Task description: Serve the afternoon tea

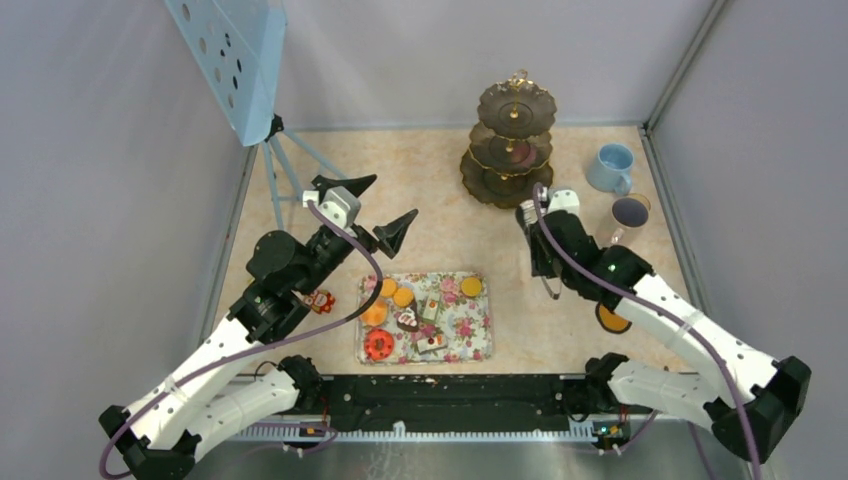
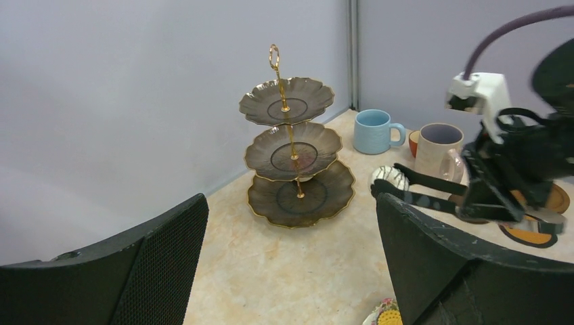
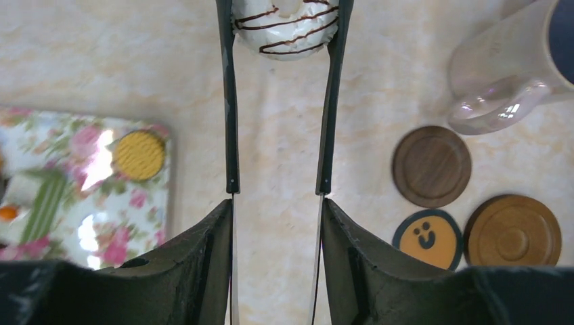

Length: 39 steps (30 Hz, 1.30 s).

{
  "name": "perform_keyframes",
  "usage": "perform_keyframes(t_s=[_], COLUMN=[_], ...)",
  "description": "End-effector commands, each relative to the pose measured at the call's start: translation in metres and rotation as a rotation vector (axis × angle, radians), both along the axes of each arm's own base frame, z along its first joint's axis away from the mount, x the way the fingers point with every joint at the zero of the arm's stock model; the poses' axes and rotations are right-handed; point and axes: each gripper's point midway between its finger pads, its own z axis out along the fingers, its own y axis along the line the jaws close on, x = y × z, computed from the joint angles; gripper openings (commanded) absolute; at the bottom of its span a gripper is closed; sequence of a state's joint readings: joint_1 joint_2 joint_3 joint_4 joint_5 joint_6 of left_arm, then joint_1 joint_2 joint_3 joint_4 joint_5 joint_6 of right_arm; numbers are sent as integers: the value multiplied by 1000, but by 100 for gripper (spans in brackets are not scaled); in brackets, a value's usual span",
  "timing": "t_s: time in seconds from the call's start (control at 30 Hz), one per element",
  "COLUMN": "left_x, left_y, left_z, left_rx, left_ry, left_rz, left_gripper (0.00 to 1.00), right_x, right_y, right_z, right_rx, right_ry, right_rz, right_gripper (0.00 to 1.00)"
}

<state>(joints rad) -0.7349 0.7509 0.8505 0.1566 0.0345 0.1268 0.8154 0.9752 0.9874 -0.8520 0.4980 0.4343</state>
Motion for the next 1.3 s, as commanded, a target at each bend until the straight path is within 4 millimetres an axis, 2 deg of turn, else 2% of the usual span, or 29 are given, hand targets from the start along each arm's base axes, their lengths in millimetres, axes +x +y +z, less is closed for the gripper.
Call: perform_keyframes(t_s=[0.0, 0.17, 0.23, 0.57, 0.73, 0.87, 1.03, 1.27], left_x=[-9, -10, -10, -10, -7, -7, -8, -8], left_y=[-3, -1, -2, 4, 7, 8, 7, 7], left_z=[15, 17, 16, 19, 19, 19, 19, 19], left_rx=[-48, -61, -59, -58, -47, -46, -44, -42], left_ry=[-25, -23, -25, -41, -52, -54, -56, -58], left_rz=[-43, -39, -44, -16, 12, 13, 8, 6], left_gripper=[99, 99, 99, 99, 99, 99, 99, 99], right_x=[65, 118, 135, 196, 214, 218, 222, 224], right_y=[-16, -42, -45, -27, -35, -35, -40, -41], right_z=[3, -8, -12, -28, -50, -54, -63, -67], right_rx=[11, -26, -16, -75, -114, -113, -164, -153], right_ry=[-132, -178, -162, -153, -116, -127, -110, -99], right_rz=[-32, -79, -83, -43, -66, -71, -56, -50], right_gripper=[20, 20, 20, 22, 27, 32, 43, 51])
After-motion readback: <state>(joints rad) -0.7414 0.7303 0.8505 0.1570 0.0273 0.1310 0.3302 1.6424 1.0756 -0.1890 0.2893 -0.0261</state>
